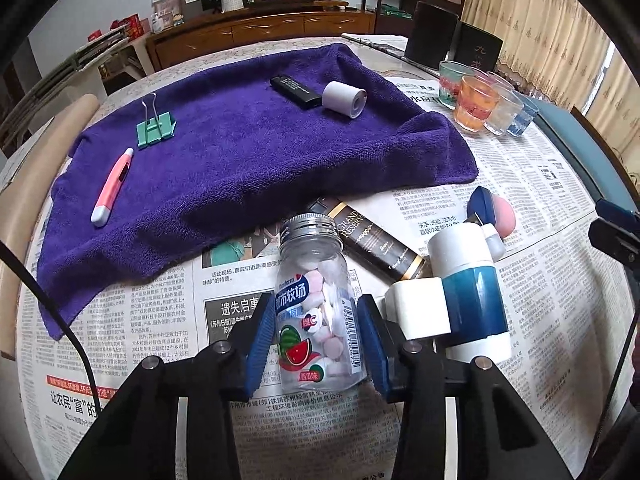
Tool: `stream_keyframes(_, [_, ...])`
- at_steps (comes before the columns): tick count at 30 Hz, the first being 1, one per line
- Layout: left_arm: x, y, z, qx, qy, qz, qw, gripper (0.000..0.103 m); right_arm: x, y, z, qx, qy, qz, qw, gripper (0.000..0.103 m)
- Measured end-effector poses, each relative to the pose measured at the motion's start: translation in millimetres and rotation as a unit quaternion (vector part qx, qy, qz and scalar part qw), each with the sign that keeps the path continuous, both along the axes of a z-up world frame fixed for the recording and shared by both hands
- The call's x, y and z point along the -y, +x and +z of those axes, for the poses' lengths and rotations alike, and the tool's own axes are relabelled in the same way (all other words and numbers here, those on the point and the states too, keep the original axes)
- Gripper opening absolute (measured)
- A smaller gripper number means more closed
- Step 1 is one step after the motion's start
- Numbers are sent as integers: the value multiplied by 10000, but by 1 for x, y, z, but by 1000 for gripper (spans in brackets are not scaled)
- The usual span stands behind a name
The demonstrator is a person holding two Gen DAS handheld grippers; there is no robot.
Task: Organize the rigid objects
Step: 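Grasp the clear candy jar with the left tool while the right tool moves toward the pink-lidded jar, then grasp the pink-lidded jar with the right tool while the left tool holds the candy jar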
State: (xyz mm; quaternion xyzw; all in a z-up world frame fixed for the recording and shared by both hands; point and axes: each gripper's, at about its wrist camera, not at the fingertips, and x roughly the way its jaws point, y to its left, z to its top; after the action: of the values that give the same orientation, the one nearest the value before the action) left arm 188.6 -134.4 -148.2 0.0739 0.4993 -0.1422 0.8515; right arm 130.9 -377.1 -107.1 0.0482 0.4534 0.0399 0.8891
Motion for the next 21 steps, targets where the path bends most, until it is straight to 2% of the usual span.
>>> stream_keyframes(9, [-24, -8, 7, 132, -167, 100, 9997, 39, -14, 6, -9, -27, 36, 280, 9996, 103])
stream_keyframes(17, [-44, -5, 9, 108, -388, 191, 9990, 39, -37, 37, -30, -281, -208, 824, 9960, 101])
stream_keyframes(21, [-48, -3, 8, 128, -437, 175, 9988, 39, -48, 44, -41, -379, -469, 1176, 9912, 96])
